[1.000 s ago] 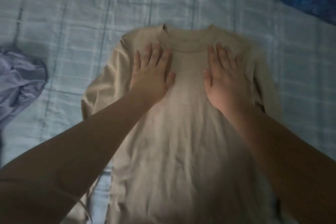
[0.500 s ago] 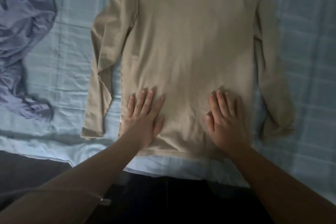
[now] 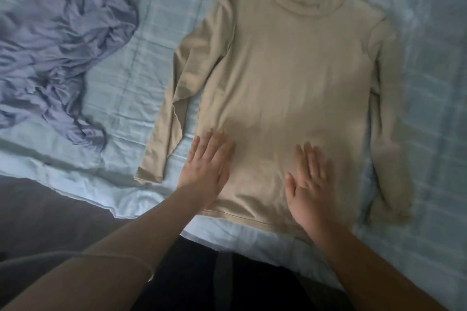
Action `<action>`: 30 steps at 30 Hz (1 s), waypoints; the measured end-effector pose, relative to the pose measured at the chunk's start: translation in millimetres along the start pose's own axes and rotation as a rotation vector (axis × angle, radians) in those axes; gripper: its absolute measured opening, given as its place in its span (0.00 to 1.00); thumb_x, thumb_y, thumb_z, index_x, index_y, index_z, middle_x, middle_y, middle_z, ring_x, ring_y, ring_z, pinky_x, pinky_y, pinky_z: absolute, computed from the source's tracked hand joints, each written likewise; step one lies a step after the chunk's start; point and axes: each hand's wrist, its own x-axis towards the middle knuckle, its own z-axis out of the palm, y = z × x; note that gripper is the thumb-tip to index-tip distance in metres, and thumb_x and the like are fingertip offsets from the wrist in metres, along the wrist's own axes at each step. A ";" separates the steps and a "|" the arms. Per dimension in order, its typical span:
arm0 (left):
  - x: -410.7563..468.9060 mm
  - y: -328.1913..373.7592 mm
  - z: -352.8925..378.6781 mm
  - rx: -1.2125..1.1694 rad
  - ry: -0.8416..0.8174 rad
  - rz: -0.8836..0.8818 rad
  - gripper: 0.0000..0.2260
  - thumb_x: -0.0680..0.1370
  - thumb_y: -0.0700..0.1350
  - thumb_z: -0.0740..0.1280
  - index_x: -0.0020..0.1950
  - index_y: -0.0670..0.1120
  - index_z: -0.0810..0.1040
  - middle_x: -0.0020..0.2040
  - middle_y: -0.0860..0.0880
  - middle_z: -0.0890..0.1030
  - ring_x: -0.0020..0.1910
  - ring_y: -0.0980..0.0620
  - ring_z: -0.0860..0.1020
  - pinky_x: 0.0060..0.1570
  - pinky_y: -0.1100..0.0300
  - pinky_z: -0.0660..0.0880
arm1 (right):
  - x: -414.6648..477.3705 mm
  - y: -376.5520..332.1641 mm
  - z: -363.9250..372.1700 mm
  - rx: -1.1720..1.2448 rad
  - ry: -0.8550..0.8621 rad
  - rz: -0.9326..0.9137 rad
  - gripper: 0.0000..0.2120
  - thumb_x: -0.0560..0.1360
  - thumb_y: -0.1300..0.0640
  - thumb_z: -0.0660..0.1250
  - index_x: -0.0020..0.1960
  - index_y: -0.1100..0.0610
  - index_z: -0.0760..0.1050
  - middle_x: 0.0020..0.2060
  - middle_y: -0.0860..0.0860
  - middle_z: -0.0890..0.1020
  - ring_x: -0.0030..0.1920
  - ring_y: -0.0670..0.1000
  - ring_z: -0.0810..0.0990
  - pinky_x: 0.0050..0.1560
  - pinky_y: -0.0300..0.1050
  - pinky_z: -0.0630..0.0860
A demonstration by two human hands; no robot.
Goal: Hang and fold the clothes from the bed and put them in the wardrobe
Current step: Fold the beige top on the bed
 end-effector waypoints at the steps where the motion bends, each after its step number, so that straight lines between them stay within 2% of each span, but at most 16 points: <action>1: -1.0 -5.5 -7.6 -0.043 0.059 -0.064 0.22 0.79 0.43 0.60 0.73 0.43 0.71 0.76 0.44 0.68 0.78 0.41 0.60 0.75 0.41 0.59 | 6.6 -15.1 -4.5 0.035 0.004 -0.033 0.29 0.81 0.48 0.53 0.79 0.58 0.59 0.78 0.58 0.62 0.78 0.60 0.59 0.75 0.64 0.57; 4: -6.0 -38.0 -31.7 -0.122 0.155 -0.345 0.23 0.73 0.34 0.65 0.68 0.41 0.74 0.69 0.43 0.75 0.72 0.39 0.68 0.70 0.43 0.66 | 32.5 -69.8 -13.7 0.119 -0.008 -0.140 0.29 0.80 0.50 0.54 0.78 0.60 0.59 0.78 0.59 0.62 0.78 0.59 0.57 0.75 0.62 0.59; 7: -16.2 -82.6 -48.9 -0.171 0.205 -0.570 0.21 0.73 0.34 0.66 0.66 0.40 0.74 0.63 0.40 0.76 0.64 0.39 0.70 0.68 0.46 0.66 | 61.6 -129.0 -17.2 0.183 -0.037 -0.248 0.29 0.79 0.54 0.57 0.78 0.59 0.58 0.78 0.58 0.61 0.79 0.58 0.56 0.76 0.59 0.59; 9: -21.1 -109.5 -53.3 -0.226 0.147 -0.677 0.21 0.75 0.41 0.70 0.67 0.41 0.72 0.62 0.41 0.74 0.63 0.40 0.69 0.66 0.48 0.65 | 78.7 -166.7 -16.6 0.192 -0.073 -0.310 0.30 0.78 0.55 0.58 0.78 0.58 0.57 0.78 0.57 0.60 0.79 0.57 0.55 0.76 0.57 0.58; 11: -20.9 -128.5 -52.1 -0.281 -0.019 -0.746 0.24 0.75 0.53 0.72 0.66 0.45 0.70 0.62 0.44 0.73 0.63 0.42 0.69 0.63 0.48 0.68 | 93.8 -200.0 -14.1 0.201 -0.099 -0.340 0.30 0.77 0.57 0.58 0.78 0.58 0.58 0.77 0.57 0.62 0.79 0.57 0.56 0.76 0.56 0.58; 13: -17.9 -142.7 -49.7 -0.283 -0.144 -0.733 0.22 0.74 0.57 0.72 0.61 0.47 0.70 0.59 0.47 0.74 0.61 0.44 0.71 0.57 0.48 0.72 | 106.8 -227.9 -10.1 0.225 -0.127 -0.332 0.31 0.75 0.61 0.59 0.78 0.58 0.59 0.77 0.57 0.63 0.78 0.56 0.57 0.76 0.55 0.59; 16: -8.4 -159.3 -57.6 -0.382 -0.216 -0.679 0.10 0.77 0.51 0.69 0.55 0.48 0.75 0.53 0.48 0.80 0.57 0.45 0.76 0.53 0.51 0.74 | 120.1 -256.3 -4.8 0.216 -0.154 -0.291 0.33 0.72 0.63 0.60 0.77 0.54 0.59 0.77 0.55 0.61 0.78 0.56 0.58 0.74 0.55 0.63; 18: -3.0 -170.6 -69.4 -0.539 -0.259 -0.641 0.07 0.77 0.48 0.68 0.52 0.48 0.76 0.49 0.49 0.81 0.51 0.46 0.78 0.50 0.55 0.75 | 126.4 -266.1 -6.0 0.188 -0.160 -0.240 0.36 0.73 0.62 0.62 0.78 0.49 0.57 0.79 0.53 0.56 0.76 0.56 0.62 0.70 0.53 0.68; 21: 4.5 -198.5 -102.4 -0.708 -0.240 -0.601 0.05 0.77 0.49 0.68 0.45 0.49 0.75 0.39 0.53 0.77 0.39 0.51 0.75 0.37 0.64 0.70 | 138.2 -277.9 -14.7 0.237 -0.170 -0.137 0.41 0.72 0.65 0.64 0.79 0.42 0.53 0.80 0.50 0.49 0.73 0.57 0.66 0.61 0.51 0.76; 23: 12.3 -225.5 -130.6 -0.865 -0.186 -0.606 0.03 0.79 0.46 0.67 0.45 0.51 0.77 0.38 0.54 0.77 0.35 0.58 0.74 0.32 0.71 0.67 | 149.7 -292.2 -20.8 0.301 -0.178 -0.106 0.37 0.74 0.65 0.65 0.77 0.44 0.56 0.80 0.52 0.53 0.73 0.57 0.67 0.57 0.50 0.78; 25: 21.8 -255.5 -158.9 -0.972 -0.125 -0.603 0.08 0.81 0.43 0.64 0.44 0.53 0.79 0.40 0.55 0.79 0.35 0.63 0.74 0.36 0.72 0.68 | 162.0 -313.8 -26.1 0.356 -0.154 -0.086 0.29 0.75 0.64 0.64 0.74 0.51 0.64 0.75 0.54 0.63 0.68 0.57 0.73 0.56 0.49 0.77; 27: 30.7 -285.4 -180.4 -0.977 -0.085 -0.624 0.11 0.82 0.44 0.61 0.44 0.54 0.79 0.42 0.55 0.79 0.39 0.60 0.75 0.41 0.63 0.71 | 171.7 -339.8 -29.7 0.412 -0.107 -0.062 0.24 0.73 0.66 0.62 0.69 0.57 0.70 0.70 0.53 0.69 0.65 0.55 0.76 0.60 0.45 0.74; 28: 33.8 -300.9 -188.0 -0.991 -0.058 -0.656 0.11 0.82 0.46 0.61 0.44 0.53 0.79 0.41 0.53 0.79 0.39 0.57 0.76 0.40 0.60 0.71 | 175.3 -353.6 -30.5 0.447 -0.076 -0.046 0.23 0.72 0.67 0.62 0.67 0.59 0.71 0.68 0.53 0.71 0.65 0.54 0.75 0.63 0.41 0.71; 30: 36.6 -330.4 -199.9 -1.075 -0.037 -0.726 0.11 0.81 0.53 0.61 0.46 0.51 0.80 0.41 0.48 0.80 0.36 0.55 0.77 0.36 0.60 0.72 | 180.1 -379.1 -29.4 0.521 -0.022 0.006 0.22 0.72 0.68 0.61 0.66 0.60 0.71 0.68 0.54 0.70 0.67 0.52 0.72 0.66 0.31 0.63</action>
